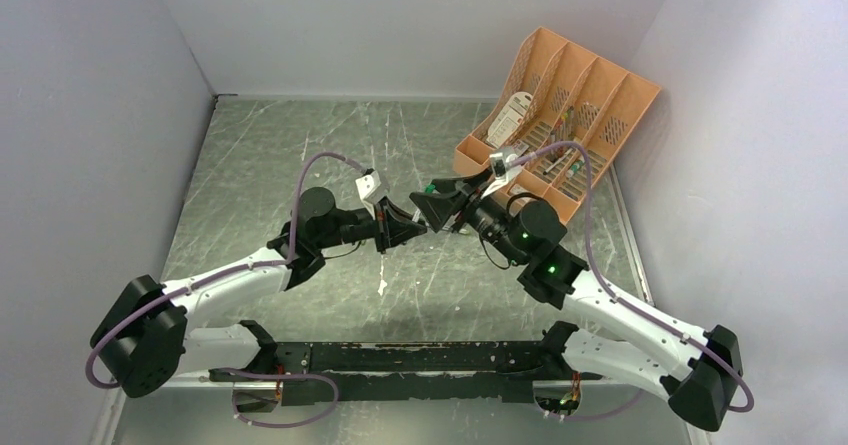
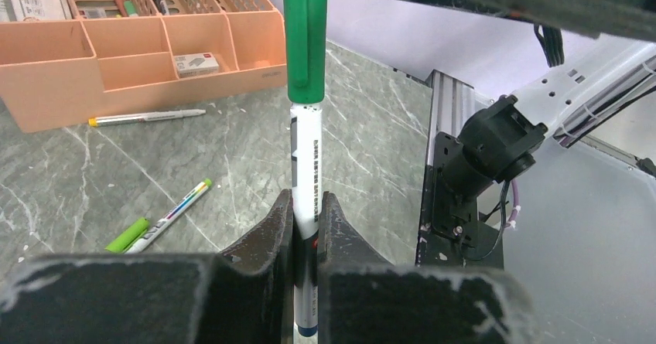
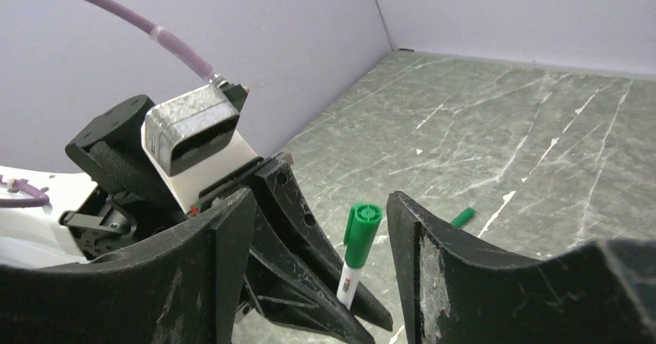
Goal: Insert the pens into the pen caps
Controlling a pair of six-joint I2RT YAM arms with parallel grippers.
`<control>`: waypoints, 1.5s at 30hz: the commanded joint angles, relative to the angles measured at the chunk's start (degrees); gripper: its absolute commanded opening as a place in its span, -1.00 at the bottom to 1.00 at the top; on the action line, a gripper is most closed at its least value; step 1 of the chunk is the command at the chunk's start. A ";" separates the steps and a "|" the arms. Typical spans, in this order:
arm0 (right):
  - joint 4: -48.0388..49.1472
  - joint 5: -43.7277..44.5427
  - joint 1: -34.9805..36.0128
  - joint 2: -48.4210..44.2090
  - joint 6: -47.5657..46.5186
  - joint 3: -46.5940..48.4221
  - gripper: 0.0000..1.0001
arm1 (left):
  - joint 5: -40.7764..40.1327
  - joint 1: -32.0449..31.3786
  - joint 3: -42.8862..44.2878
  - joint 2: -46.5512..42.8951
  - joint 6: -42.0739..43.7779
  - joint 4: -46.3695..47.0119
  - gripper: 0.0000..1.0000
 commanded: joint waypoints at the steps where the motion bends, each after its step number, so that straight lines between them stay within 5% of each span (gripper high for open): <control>1: 0.67 0.90 0.00 1.44 -0.80 3.18 0.22 | 2.08 -0.28 2.04 -2.16 1.46 -0.39 -0.86; 10: 0.84 -0.20 0.00 4.19 0.91 4.10 0.02 | 2.36 -0.33 1.77 -3.81 0.98 -0.17 -0.86; 15: 0.92 -0.55 0.02 4.61 1.53 4.03 -1.00 | 2.43 -0.39 1.81 -3.88 0.82 0.17 -0.87; 21: -0.37 -2.70 0.01 5.29 3.14 2.50 -1.00 | 0.71 -0.45 2.03 -4.08 -1.30 5.19 -0.86; 39: 1.11 -10.35 0.33 7.49 8.32 -8.47 -1.00 | 1.15 -0.16 24.67 6.14 4.79 2.83 -0.87; 45: 0.66 -9.47 0.34 7.29 7.57 -7.07 -1.00 | 1.07 0.03 25.89 6.93 6.00 1.69 -0.87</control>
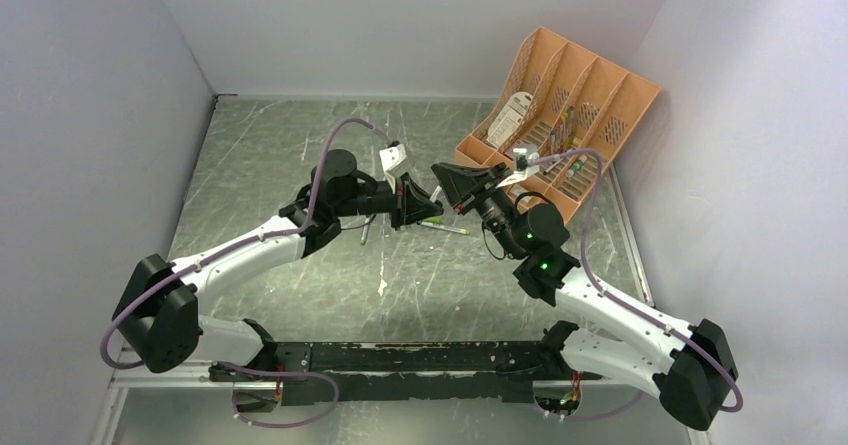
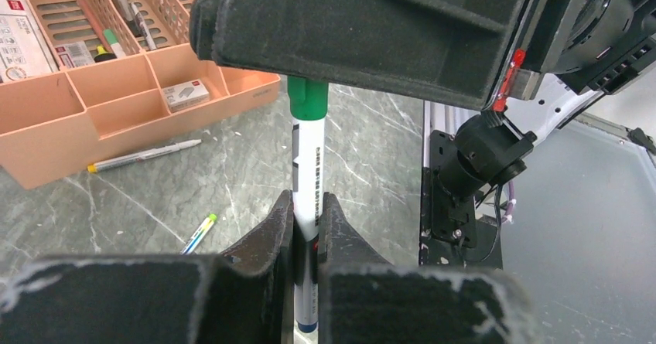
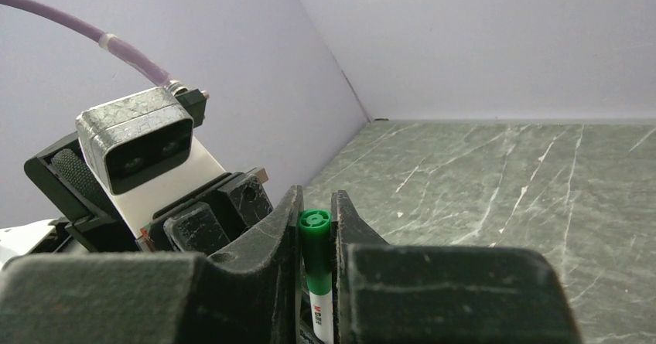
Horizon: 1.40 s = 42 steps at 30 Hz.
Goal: Insert the pens into the pen caps
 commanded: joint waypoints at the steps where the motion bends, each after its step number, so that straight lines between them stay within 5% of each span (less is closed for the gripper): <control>1: -14.98 -13.83 4.21 2.84 2.72 -1.81 -1.00 | -4.50 -0.03 6.88 -1.09 1.41 15.77 -0.86; 5: -15.69 -9.27 3.08 0.68 1.97 2.97 -0.97 | -5.99 -0.03 -0.02 -2.37 -0.92 15.93 -0.86; 9: -16.84 -0.48 1.75 -2.81 0.85 6.79 0.05 | -9.23 0.08 -10.22 -3.45 -4.32 16.76 -0.86; 12: -17.67 8.10 1.57 -6.47 -1.47 6.56 0.35 | -13.16 0.57 -16.67 -4.19 -5.79 14.71 -0.86; 22: -24.65 14.60 1.44 -12.71 1.99 0.69 0.37 | -47.69 0.99 -15.66 -1.88 -14.50 -12.68 -0.86; 42: -33.85 16.02 1.47 -16.65 3.12 -4.46 0.35 | -54.88 2.77 2.45 24.93 -9.97 -25.50 -0.58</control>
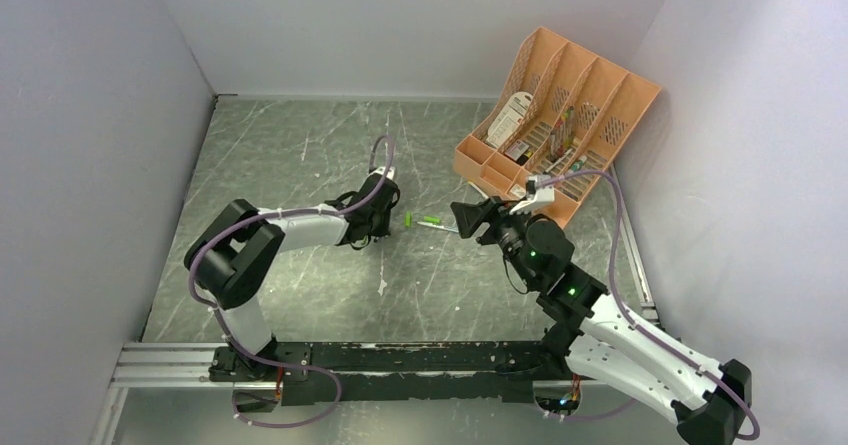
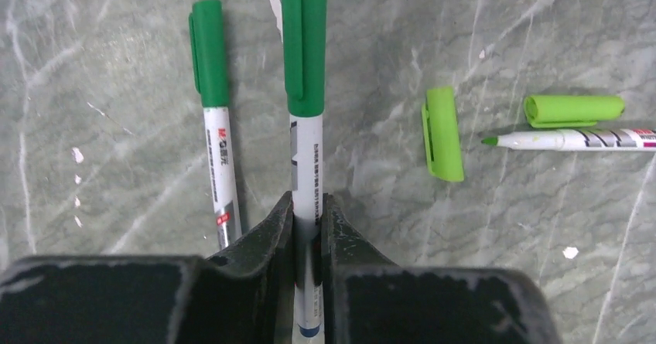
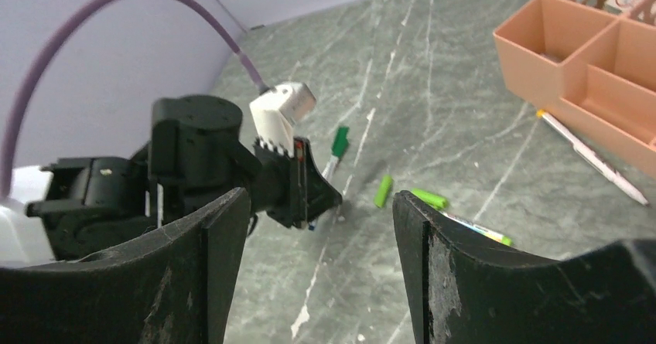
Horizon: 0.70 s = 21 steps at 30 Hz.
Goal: Insert the pens into the pen caps
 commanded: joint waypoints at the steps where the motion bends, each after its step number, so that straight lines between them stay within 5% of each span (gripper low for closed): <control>1: -3.27 1.68 -0.08 -0.68 0.15 -1.02 0.35 | -1.21 0.85 2.42 1.76 1.74 -2.92 -0.53; 6: -7.71 4.24 -0.11 4.59 -1.43 1.99 0.36 | 0.79 0.81 1.62 0.60 1.24 -2.00 0.02; 12: -18.85 -0.08 -4.56 26.00 -4.05 14.81 0.26 | 5.53 0.79 0.18 -5.66 0.31 0.45 0.05; 17: -18.09 -8.49 -8.75 39.60 -11.97 20.46 0.60 | 9.26 0.73 -0.95 -14.55 -0.54 1.80 0.05; 21: -19.59 -12.16 -8.84 47.86 -17.58 24.41 0.66 | 8.22 0.81 -2.36 -22.51 -0.79 1.25 0.05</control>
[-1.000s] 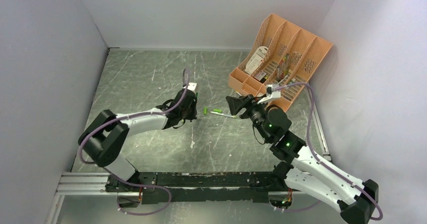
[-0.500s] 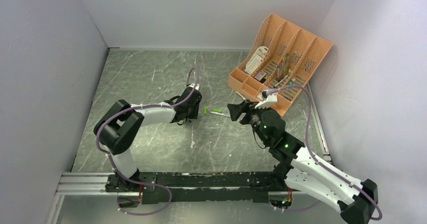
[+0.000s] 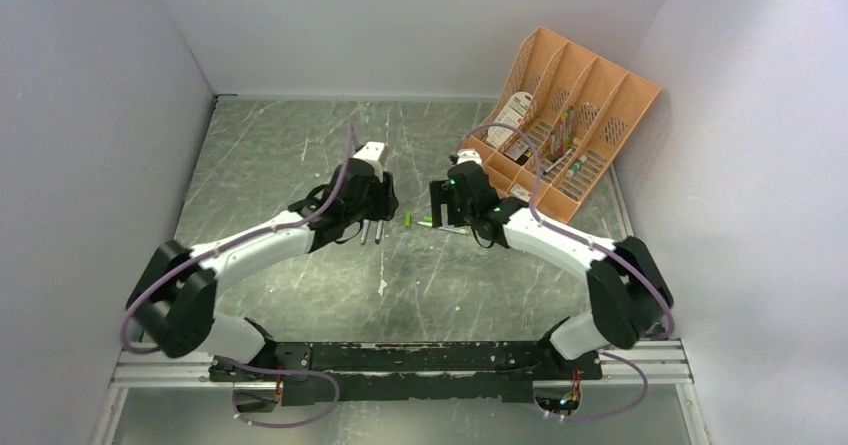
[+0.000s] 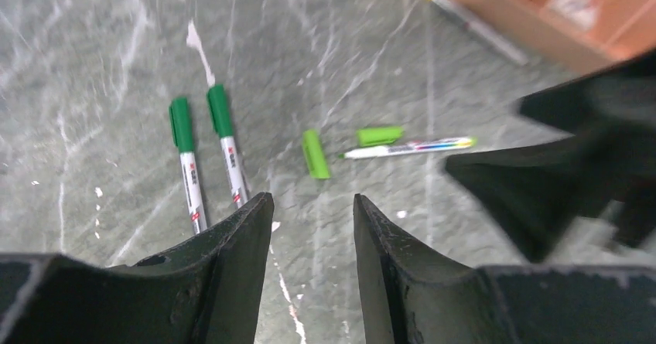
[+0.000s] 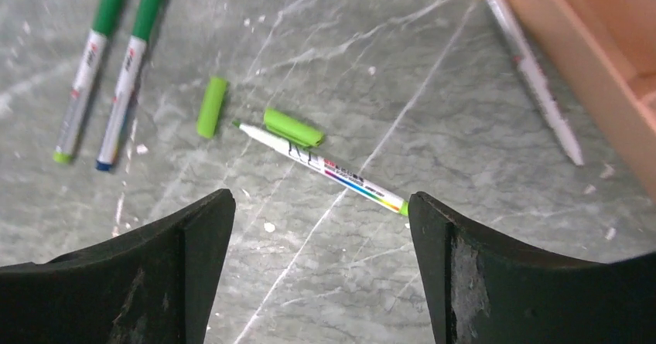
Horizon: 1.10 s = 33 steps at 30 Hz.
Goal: Insert the pens into the pen caps
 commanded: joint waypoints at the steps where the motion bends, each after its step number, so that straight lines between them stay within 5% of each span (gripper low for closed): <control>1: -2.13 -5.73 0.13 6.31 -7.70 3.90 0.66 | 0.88 0.47 -2.12 -8.26 -0.87 1.64 0.06; 17: 3.42 -6.68 0.34 18.69 -10.33 2.19 0.68 | 3.32 3.40 -8.29 -15.98 -1.35 3.59 0.02; 33: 1.64 -2.14 5.80 14.89 -7.32 -2.45 -0.90 | 5.61 4.45 -7.98 -16.12 -2.59 3.67 -0.03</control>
